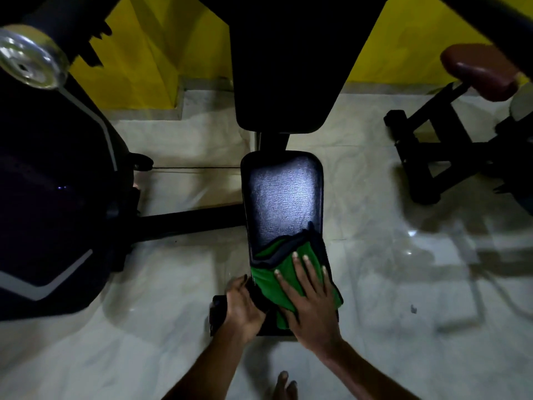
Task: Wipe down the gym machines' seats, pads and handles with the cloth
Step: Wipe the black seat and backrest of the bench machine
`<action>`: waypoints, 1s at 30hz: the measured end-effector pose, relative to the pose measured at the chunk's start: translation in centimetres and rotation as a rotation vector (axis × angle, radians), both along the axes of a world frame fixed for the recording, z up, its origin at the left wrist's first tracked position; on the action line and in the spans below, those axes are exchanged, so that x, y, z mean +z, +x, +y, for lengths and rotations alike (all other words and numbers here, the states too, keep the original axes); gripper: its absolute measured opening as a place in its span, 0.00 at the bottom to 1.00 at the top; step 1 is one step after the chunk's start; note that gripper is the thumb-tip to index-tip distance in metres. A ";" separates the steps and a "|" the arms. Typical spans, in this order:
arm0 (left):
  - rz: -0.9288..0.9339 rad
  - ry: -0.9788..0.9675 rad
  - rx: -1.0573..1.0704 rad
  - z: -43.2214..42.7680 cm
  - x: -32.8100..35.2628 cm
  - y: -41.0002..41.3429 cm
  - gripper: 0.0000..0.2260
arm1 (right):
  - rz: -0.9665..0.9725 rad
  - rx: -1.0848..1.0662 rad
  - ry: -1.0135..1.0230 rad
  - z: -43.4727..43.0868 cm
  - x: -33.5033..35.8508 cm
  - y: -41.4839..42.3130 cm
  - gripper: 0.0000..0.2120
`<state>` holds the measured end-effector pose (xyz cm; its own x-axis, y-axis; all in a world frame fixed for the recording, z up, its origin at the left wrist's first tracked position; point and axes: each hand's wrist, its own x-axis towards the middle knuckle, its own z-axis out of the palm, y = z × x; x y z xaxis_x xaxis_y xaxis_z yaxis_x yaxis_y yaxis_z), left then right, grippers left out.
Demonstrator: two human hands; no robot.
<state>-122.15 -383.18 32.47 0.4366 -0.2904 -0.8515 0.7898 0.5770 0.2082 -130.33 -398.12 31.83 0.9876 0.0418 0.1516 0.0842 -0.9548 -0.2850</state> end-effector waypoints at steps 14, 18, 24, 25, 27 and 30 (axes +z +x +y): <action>0.128 -0.024 0.251 -2.4 -0.1 1.5 0.24 | 0.111 0.755 -0.292 -1.3 2.2 14.8 0.30; 0.200 0.123 0.136 -2.9 -1.4 2.2 0.26 | 0.028 0.754 -0.281 -1.7 2.1 18.7 0.30; 0.242 0.306 0.008 -3.1 -5.5 2.0 0.29 | -0.002 0.540 -0.280 -0.4 3.7 23.2 0.27; 0.237 0.308 -0.001 -3.1 -5.5 2.1 0.29 | -0.006 0.487 -0.266 0.3 3.5 22.7 0.27; 0.188 0.342 -0.007 -3.1 -5.8 2.7 0.31 | -0.016 0.500 -0.224 0.8 3.0 21.1 0.27; 0.019 0.470 -0.059 -3.1 -2.8 5.0 0.30 | -0.066 0.752 -0.175 -1.4 2.8 20.7 0.28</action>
<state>-117.12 -386.26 29.64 0.4135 0.1047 -0.9044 0.8249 0.3775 0.4209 -109.62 -399.51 34.64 0.6730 0.7265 0.1386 0.7395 -0.6646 -0.1070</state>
